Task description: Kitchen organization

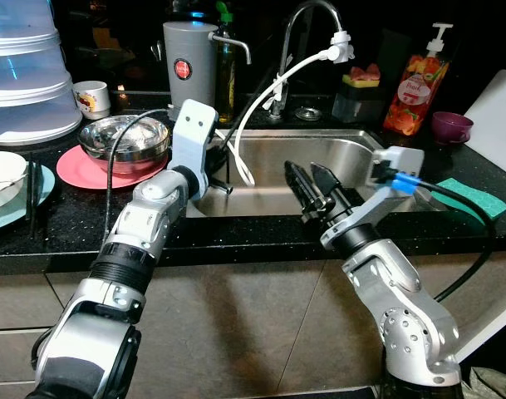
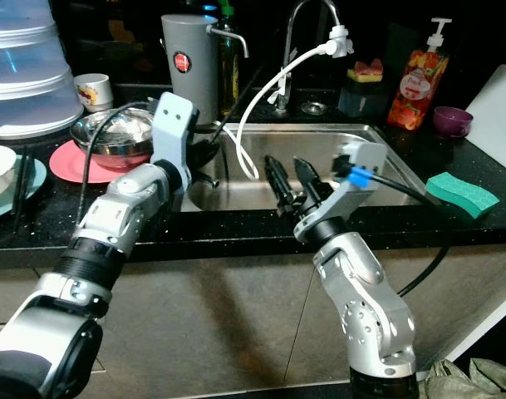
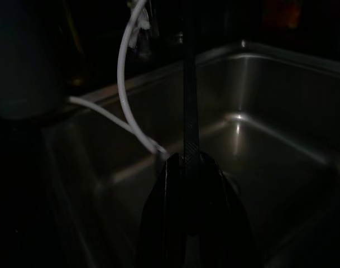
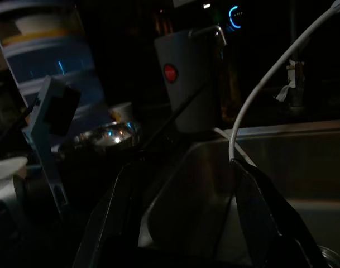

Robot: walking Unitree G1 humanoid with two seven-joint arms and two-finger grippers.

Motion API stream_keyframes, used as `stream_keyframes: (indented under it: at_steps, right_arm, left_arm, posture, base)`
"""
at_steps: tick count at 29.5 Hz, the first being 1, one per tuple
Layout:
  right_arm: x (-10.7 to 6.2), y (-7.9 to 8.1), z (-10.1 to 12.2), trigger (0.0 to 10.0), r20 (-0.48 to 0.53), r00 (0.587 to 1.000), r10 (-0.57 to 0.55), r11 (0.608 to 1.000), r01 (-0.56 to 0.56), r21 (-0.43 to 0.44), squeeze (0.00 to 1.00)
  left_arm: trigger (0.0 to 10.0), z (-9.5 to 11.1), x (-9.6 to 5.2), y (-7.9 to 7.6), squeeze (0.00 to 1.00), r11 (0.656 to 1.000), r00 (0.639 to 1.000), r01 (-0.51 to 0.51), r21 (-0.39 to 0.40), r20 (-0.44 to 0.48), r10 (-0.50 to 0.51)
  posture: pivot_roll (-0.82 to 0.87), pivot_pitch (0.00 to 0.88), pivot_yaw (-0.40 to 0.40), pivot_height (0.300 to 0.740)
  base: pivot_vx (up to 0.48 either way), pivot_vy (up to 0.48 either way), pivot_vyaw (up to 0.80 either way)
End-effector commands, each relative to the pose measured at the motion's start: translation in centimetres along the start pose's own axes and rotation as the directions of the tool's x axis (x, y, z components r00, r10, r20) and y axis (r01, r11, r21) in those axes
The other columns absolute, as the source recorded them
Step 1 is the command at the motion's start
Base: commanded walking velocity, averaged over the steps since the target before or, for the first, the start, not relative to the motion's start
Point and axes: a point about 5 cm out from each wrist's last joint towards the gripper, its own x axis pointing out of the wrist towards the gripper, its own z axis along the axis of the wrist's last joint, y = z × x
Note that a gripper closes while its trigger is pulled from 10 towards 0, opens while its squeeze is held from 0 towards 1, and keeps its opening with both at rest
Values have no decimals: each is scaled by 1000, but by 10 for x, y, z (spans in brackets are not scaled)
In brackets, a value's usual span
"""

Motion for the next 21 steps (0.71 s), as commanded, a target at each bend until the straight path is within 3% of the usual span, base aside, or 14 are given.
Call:
stream_keyframes:
  at_steps: [1,9,10,12,19,20,21]
  right_arm:
    - [3,2,-4,10000,-37,999,14,999,-16,-38,0]
    - [19,12,-8,10000,-78,992,95,993,-100,-63,0]
    - [19,13,-9,10000,-90,990,105,991,-112,-69,0]
    - [18,15,-12,10000,-120,986,119,989,-129,-79,0]
    - [18,16,-17,10000,-151,979,140,985,-153,-80,0]
    - [18,17,-17,10000,-149,977,150,984,-162,-77,0]
    - [18,18,-16,10000,-147,977,157,983,-169,-75,0]
  left_arm:
    - [10000,1,1,2,0,999,1000,16,29,-15,-16]
    - [10000,-12,11,1,0,999,994,37,-5,-104,-38]
    - [10000,-16,12,-1,224,999,991,44,2,-123,-43]
    - [10000,-24,13,-5,1000,998,986,60,25,-159,-55]
    - [10000,-31,11,-4,1000,998,984,54,28,-173,-49]
    - [10000,-28,11,-2,518,999,987,46,26,-154,-41]
    - [10000,-26,12,-1,518,999,989,41,27,-140,-36]
  posture:
    - [-43,127,-58,740]
    - [-46,136,-54,740]
    - [-46,136,-54,740]
    - [-46,140,-55,740]
    - [-47,141,-55,740]
    - [-44,140,-57,740]
    - [-44,140,-57,740]
  base:
    - [0,0,0]
    - [0,0,0]
    - [0,0,0]
    - [0,0,0]
    - [0,0,0]
    - [0,0,0]
    - [0,0,0]
